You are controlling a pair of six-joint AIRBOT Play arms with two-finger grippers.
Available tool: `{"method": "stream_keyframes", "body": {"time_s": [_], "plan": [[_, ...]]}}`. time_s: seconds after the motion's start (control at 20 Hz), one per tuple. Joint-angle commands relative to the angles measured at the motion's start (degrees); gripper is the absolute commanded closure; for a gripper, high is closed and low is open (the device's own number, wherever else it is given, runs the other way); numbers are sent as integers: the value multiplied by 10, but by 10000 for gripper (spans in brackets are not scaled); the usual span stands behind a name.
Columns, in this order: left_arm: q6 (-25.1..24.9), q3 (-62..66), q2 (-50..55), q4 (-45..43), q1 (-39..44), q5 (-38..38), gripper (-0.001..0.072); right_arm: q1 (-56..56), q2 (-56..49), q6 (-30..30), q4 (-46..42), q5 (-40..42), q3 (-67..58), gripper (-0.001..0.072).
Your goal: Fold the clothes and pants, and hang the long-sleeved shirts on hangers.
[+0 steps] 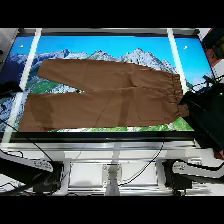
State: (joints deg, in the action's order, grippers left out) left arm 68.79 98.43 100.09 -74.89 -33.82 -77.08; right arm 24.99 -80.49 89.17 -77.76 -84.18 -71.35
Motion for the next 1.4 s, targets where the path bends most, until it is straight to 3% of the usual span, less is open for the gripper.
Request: {"method": "stream_keyframes", "body": {"time_s": [0.0, 0.05, 0.2, 0.35, 0.5, 0.65, 0.95, 1.35], "plan": [[0, 12, 1, 58, 47, 120, 12, 0, 0, 0, 10, 127, -21, 175], [0, 12, 1, 60, 62, 139, 12, 0, 0, 0, 10, 182, -31, 259], [0, 12, 2, 60, 104, 179, 12, 4, -17, 1, 14, 317, -61, 259], [0, 12, 5, 60, 137, 215, 12, 27, -100, -17, 53, 289, -145, 257], [16, 12, 16, 60, 154, 218, 12, 57, -203, -77, 172, 222, -229, 238], [69, 12, 30, 60, 155, 218, 12, 69, -299, -113, 250, 171, -284, 80], [73, 11, 60, 60, 155, 207, 12, 42, -369, -117, 208, 188, -289, 87], [84, 11, 72, 60, 123, 167, 11, 33, -379, -117, 231, 224, -289, 116]]}}
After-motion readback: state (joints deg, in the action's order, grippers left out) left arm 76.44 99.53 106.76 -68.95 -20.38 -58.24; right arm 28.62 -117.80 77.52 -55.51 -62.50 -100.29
